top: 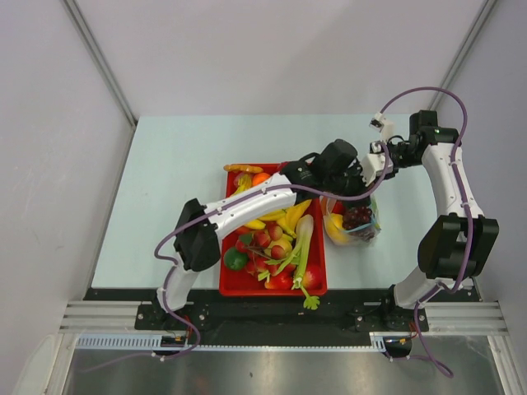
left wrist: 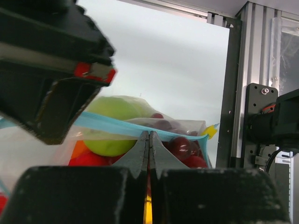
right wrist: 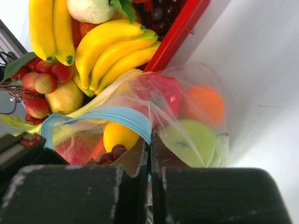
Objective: Place the food in the zip-top bag and seal the zipper
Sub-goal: Adjust the zipper food storage bag at the center of the board.
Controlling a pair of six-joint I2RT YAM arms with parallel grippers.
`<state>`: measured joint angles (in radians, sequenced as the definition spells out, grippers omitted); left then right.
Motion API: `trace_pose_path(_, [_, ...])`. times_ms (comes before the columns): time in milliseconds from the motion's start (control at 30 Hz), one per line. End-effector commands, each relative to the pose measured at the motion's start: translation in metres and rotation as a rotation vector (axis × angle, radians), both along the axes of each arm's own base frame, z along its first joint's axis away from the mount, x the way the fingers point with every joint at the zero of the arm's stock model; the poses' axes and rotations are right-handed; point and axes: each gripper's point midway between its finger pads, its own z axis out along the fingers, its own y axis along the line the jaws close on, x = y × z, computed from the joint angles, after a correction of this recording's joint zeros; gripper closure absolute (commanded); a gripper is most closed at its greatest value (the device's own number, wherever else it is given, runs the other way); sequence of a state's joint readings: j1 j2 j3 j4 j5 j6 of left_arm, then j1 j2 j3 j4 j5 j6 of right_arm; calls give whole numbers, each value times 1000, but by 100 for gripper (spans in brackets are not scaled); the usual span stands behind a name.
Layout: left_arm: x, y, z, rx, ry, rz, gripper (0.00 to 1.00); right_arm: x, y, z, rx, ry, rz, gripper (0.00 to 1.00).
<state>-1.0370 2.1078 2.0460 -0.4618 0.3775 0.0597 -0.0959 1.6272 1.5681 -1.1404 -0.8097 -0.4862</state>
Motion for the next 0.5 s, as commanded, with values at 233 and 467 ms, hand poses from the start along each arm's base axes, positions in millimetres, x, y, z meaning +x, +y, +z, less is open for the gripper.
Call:
trace_pose_path(233, [1,39,115,-198,-159,-13,100,5,2,1,23,-28,23,100])
trace_pose_path(467, [53,49,104,-135,-262,160,100,3,2,6,25,-46,24,100])
